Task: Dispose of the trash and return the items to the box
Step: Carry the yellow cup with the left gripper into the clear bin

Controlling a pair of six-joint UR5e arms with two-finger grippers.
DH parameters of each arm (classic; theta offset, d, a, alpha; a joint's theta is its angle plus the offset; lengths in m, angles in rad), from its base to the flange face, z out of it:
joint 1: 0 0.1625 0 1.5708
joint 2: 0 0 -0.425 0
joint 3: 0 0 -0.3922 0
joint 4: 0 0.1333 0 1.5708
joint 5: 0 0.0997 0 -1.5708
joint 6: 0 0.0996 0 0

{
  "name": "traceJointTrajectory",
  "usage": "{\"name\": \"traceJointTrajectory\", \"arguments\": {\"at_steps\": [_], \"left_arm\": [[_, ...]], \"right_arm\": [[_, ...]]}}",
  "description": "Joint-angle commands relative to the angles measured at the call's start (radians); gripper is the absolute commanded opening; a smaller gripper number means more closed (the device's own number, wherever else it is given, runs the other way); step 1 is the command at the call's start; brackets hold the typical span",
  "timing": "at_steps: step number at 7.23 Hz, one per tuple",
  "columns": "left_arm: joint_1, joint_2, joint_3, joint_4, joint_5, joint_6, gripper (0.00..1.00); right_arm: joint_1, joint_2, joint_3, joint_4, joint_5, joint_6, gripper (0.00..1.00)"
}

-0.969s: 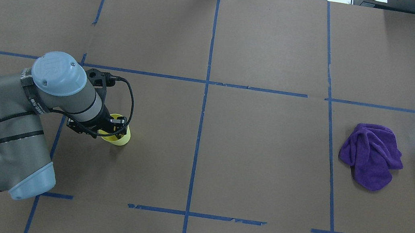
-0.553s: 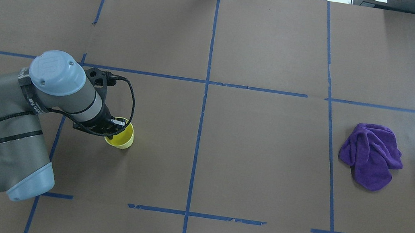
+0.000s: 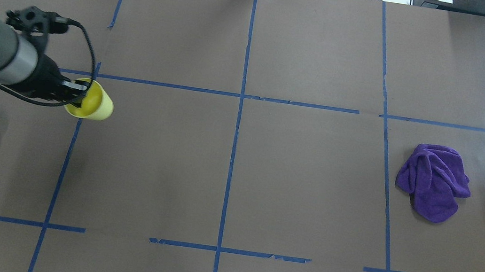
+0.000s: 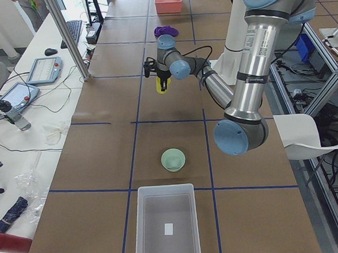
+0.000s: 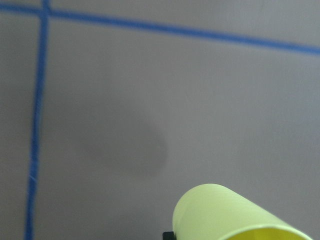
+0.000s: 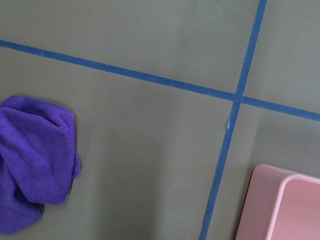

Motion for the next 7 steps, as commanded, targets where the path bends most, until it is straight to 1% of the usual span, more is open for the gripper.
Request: {"name": "traceJointTrajectory", "arguments": {"at_steps": [1, 2, 3, 4, 5, 6, 7], "left_arm": [[-0.271, 0.210, -0.048, -0.002, -0.012, 0.470, 0.00], [-0.354, 0.255, -0.017, -0.002, -0.052, 0.657, 0.00], [-0.480, 0.273, 0.088, -0.021, -0.096, 0.887, 0.00], [-0.612, 0.273, 0.236, -0.072, -0.130, 1.097, 0.00], [-0.701, 0.273, 0.399, -0.142, -0.167, 1.265, 0.00], [-0.749, 0.273, 0.499, -0.200, -0.167, 1.321, 0.00], [-0.768, 0.281, 0.588, -0.239, -0.167, 1.355, 0.00]], "right_arm": [[-0.007, 0.000, 0.001, 0.000, 0.001, 0.001, 1.00], [-0.010, 0.000, 0.001, 0.000, 0.001, 0.001, 1.00], [-0.011, 0.003, 0.001, 0.000, 0.001, 0.001, 1.00], [-0.014, 0.005, 0.003, 0.000, 0.001, 0.002, 1.00], [-0.023, 0.006, 0.004, 0.000, 0.001, 0.002, 1.00], [-0.029, 0.009, 0.004, 0.000, 0.001, 0.002, 1.00], [-0.034, 0.009, 0.004, 0.000, 0.001, 0.002, 1.00]]}}
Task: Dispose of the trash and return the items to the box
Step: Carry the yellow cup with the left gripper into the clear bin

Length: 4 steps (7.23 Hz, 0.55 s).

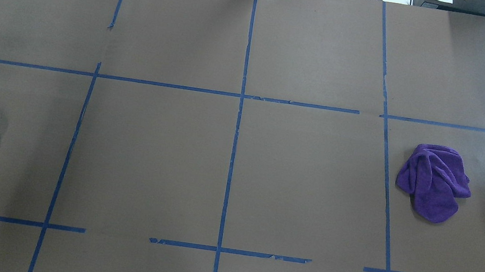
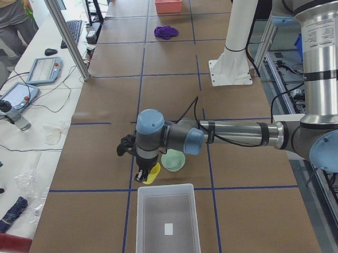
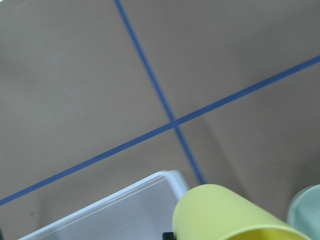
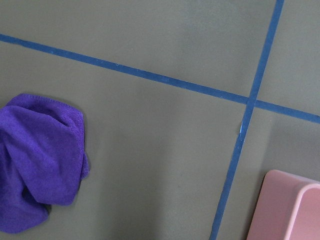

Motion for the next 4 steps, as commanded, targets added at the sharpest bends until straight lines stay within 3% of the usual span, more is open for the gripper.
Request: {"name": "traceJointTrajectory", "arguments": {"at_steps": [1, 2, 3, 4], "left_arm": [[-0.044, 0.006, 0.208, -0.086, -0.008, 0.068, 0.00], [-0.041, -0.003, 0.274, -0.121, -0.031, 0.046, 0.00], [-0.036, -0.004, 0.323, -0.131, -0.151, 0.033, 0.00], [-0.026, -0.004, 0.351, -0.141, -0.186, 0.032, 0.00]], "right_arm": [[-0.010, 0.001, -0.001, 0.000, 0.000, 0.000, 1.00], [-0.011, 0.001, 0.000, 0.000, 0.000, 0.002, 1.00], [-0.017, 0.001, -0.003, 0.000, 0.000, 0.000, 1.00], [-0.020, 0.001, -0.003, 0.000, 0.000, 0.000, 1.00]]}}
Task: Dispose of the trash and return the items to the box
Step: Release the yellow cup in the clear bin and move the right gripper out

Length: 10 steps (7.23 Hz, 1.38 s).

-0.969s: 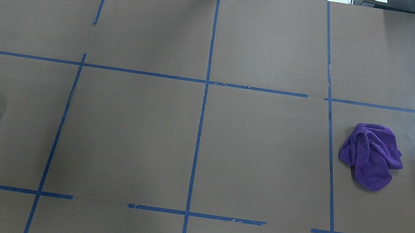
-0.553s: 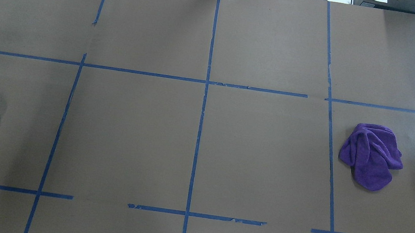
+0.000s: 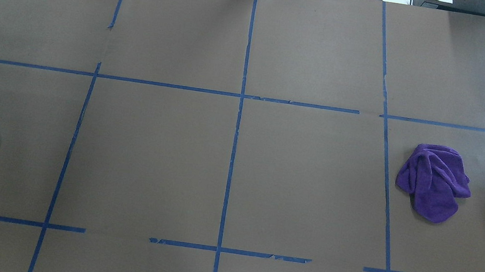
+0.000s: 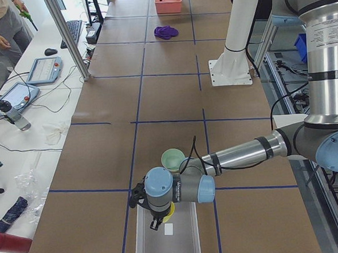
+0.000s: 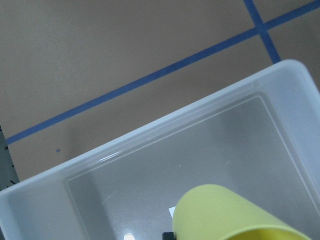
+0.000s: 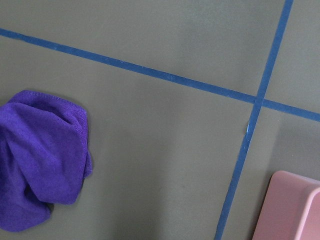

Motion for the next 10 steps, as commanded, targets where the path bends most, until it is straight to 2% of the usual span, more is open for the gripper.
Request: {"name": "traceJointTrajectory", "arguments": {"at_steps": [1, 5, 7, 8, 9, 10], "left_arm": [[0.034, 0.000, 0.072, -0.019, -0.118, -0.006, 0.00], [0.086, -0.003, 0.136, -0.068, -0.172, -0.009, 0.00], [0.091, -0.003, 0.140, -0.069, -0.181, -0.008, 0.00], [0.091, -0.003, 0.140, -0.069, -0.183, -0.008, 0.18], [0.092, -0.003, 0.135, -0.068, -0.183, -0.008, 0.29], [0.091, -0.003, 0.120, -0.068, -0.183, -0.008, 0.51]], "right_arm": [[-0.008, 0.000, -0.001, 0.000, 0.000, 0.001, 1.00], [-0.014, 0.000, 0.001, -0.002, 0.023, 0.001, 1.00], [-0.052, 0.003, 0.004, 0.041, 0.026, 0.103, 1.00], [-0.080, 0.002, -0.001, 0.126, 0.025, 0.218, 1.00], [-0.122, 0.002, -0.001, 0.190, 0.017, 0.333, 1.00], [-0.156, 0.002, -0.001, 0.234, 0.000, 0.428, 1.00]]}}
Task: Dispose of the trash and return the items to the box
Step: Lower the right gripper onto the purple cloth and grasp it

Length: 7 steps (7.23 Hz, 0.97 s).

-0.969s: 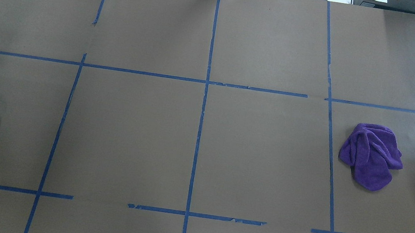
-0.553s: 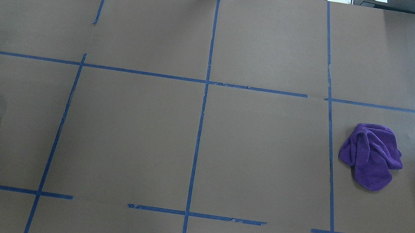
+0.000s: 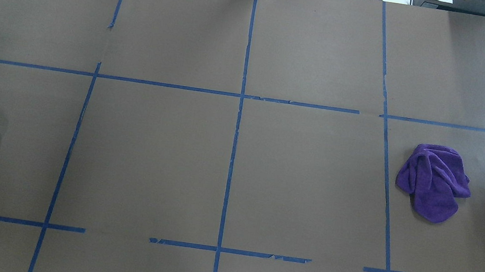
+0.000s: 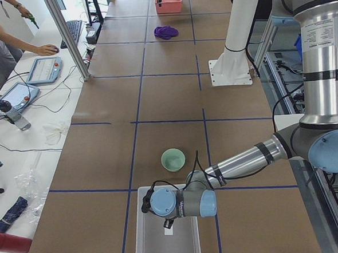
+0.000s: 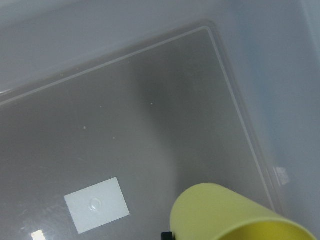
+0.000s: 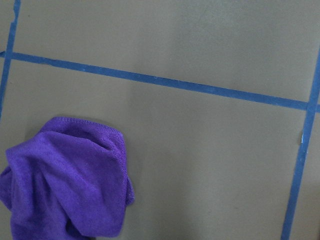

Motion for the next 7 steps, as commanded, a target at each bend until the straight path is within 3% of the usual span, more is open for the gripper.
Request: {"name": "traceJointTrajectory", "arguments": {"at_steps": [1, 2, 4, 7], "left_arm": [[0.000, 0.005, -0.069, 0.005, 0.003, -0.005, 0.68], [-0.006, 0.018, -0.161, 0.011, 0.009, -0.005, 0.78], [-0.049, 0.014, -0.277, 0.022, 0.016, -0.085, 0.82], [-0.054, 0.008, -0.560, 0.209, 0.101, -0.320, 0.83]], "right_arm": [[-0.063, 0.000, 0.005, 0.116, -0.020, 0.205, 1.00], [-0.110, 0.001, 0.007, 0.209, -0.047, 0.330, 1.00], [-0.278, 0.001, 0.004, 0.346, -0.171, 0.590, 1.00], [-0.424, 0.033, 0.002, 0.357, -0.285, 0.738, 1.00]]}}
